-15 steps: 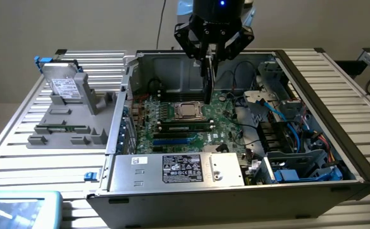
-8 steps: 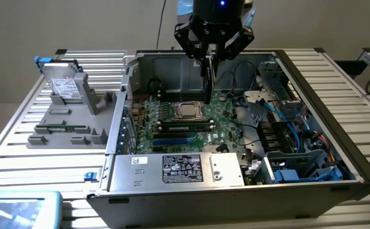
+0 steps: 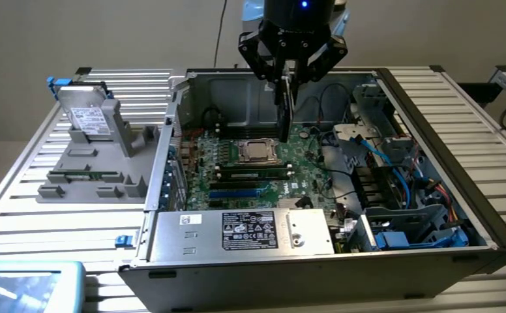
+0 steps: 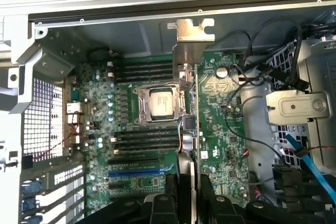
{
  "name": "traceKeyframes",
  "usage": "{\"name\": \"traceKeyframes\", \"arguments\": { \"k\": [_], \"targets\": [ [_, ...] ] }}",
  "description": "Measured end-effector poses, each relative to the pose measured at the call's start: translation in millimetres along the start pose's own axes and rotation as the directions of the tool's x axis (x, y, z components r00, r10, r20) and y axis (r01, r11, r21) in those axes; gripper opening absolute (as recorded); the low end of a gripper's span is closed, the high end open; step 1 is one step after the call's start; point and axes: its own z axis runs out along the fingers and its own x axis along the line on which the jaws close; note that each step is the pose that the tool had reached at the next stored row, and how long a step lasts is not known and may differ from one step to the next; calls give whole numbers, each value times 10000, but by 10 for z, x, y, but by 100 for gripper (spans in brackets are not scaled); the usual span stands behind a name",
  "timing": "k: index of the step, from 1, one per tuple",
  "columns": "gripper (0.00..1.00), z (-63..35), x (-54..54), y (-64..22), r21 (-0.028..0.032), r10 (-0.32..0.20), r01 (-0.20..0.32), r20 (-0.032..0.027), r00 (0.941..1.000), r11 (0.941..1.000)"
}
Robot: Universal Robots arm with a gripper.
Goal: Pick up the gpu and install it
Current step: 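Insert the gpu into the slot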
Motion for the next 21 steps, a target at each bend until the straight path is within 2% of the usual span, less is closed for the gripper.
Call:
{"name": "traceKeyframes", "arguments": {
  "k": [4,8,12,15,17,18,21],
  "targets": [
    [28,0,1,0,-43,-622,622,-84,9980,9981],
    [28,0,1,0,-90,-1319,1318,-173,9911,9912],
    [28,0,1,-1,-171,-2038,2034,-260,9787,9789],
    [28,0,1,0,-275,-2467,2459,-300,9686,9689],
    [28,0,1,0,-281,-2574,2565,-313,9658,9661],
    [28,1,1,0,-285,-2700,2691,-328,9623,9627],
    [28,0,1,0,-307,-3222,3211,-394,9459,9465]
  ]
}}
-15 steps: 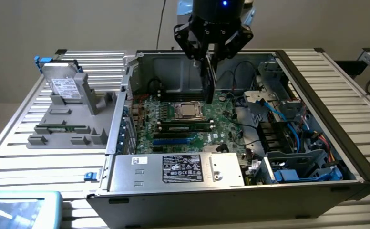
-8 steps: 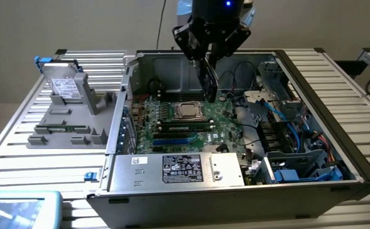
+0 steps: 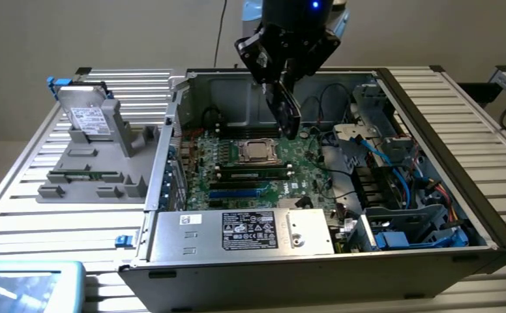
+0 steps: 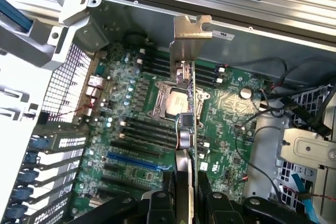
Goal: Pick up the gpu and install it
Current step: 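Insert the gpu into the slot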
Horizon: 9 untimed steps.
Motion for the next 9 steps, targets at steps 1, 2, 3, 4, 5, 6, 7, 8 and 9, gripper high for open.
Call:
{"name": "traceKeyframes", "arguments": {
  "k": [1,2,3,4,5,6,7,8,9],
  "targets": [
    [28,0,0,0,0,-179,179,-28,9998,9998],
    [28,0,0,0,-2,-355,355,-55,9994,9994],
    [28,0,0,0,-4,-534,534,-82,9985,9986],
    [28,0,0,0,-6,-710,710,-109,9974,9975],
    [28,0,0,0,-9,-894,894,-136,9959,9960],
    [28,0,0,0,-12,-1070,1070,-163,9941,9943],
    [28,0,0,0,-15,-1246,1246,-191,9920,9922],
    [28,0,0,0,-20,-1423,1423,-217,9896,9898],
    [28,0,0,0,-25,-1604,1604,-245,9868,9871]
  ]
}}
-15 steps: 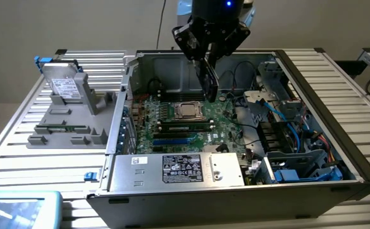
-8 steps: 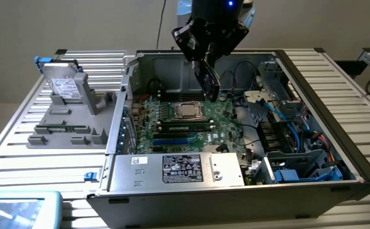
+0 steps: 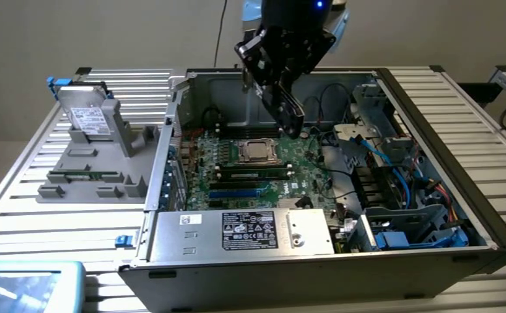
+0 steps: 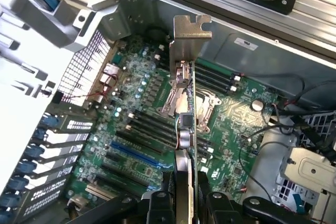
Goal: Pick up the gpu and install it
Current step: 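Insert the gpu into the slot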
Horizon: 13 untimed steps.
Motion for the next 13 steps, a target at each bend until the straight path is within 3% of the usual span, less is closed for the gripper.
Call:
{"name": "traceKeyframes", "arguments": {
  "k": [4,7,13],
  "targets": [
    [28,0,0,0,-6,-726,726,-111,9973,9974],
    [28,0,0,0,-16,-1257,1257,-192,9919,9921],
    [28,0,0,0,-48,-2322,2321,-355,9720,9727]
  ]
}}
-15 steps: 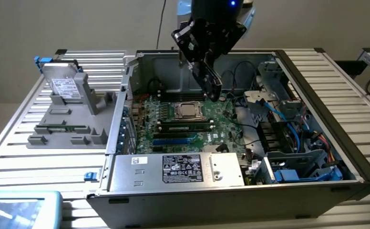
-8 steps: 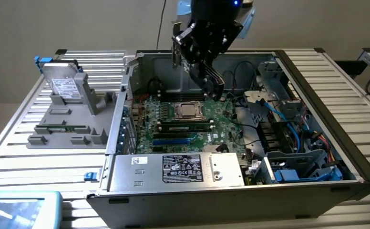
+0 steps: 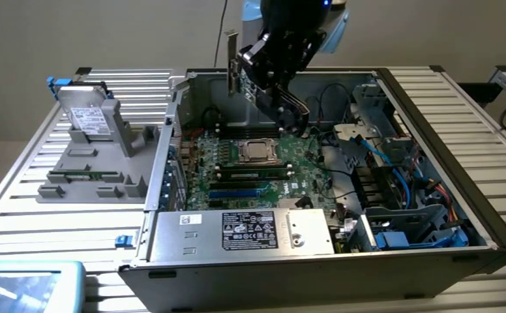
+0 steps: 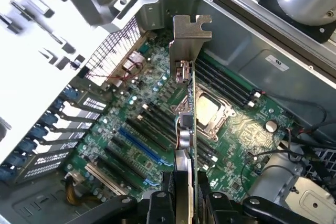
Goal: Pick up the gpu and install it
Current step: 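Insert the gpu into the slot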
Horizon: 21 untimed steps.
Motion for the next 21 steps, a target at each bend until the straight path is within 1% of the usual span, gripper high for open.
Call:
{"name": "traceKeyframes", "arguments": {
  "k": [3,5,8,11,13,16,19,21],
  "targets": [
    [28,0,0,0,-4,-532,532,-81,9985,9986],
    [28,0,0,0,-9,-887,887,-136,9960,9961],
    [28,0,0,0,-20,-1428,1428,-218,9895,9898],
    [28,0,0,0,-36,-1964,1964,-299,9801,9805],
    [28,0,0,0,-48,-2311,2311,-352,9723,9729],
    [28,1,0,0,-71,-2837,2837,-432,9579,9589],
    [28,2,0,0,-98,-3343,3342,-509,9411,9424],
    [28,3,0,0,-116,-3681,3681,-559,9281,9297]
  ]
}}
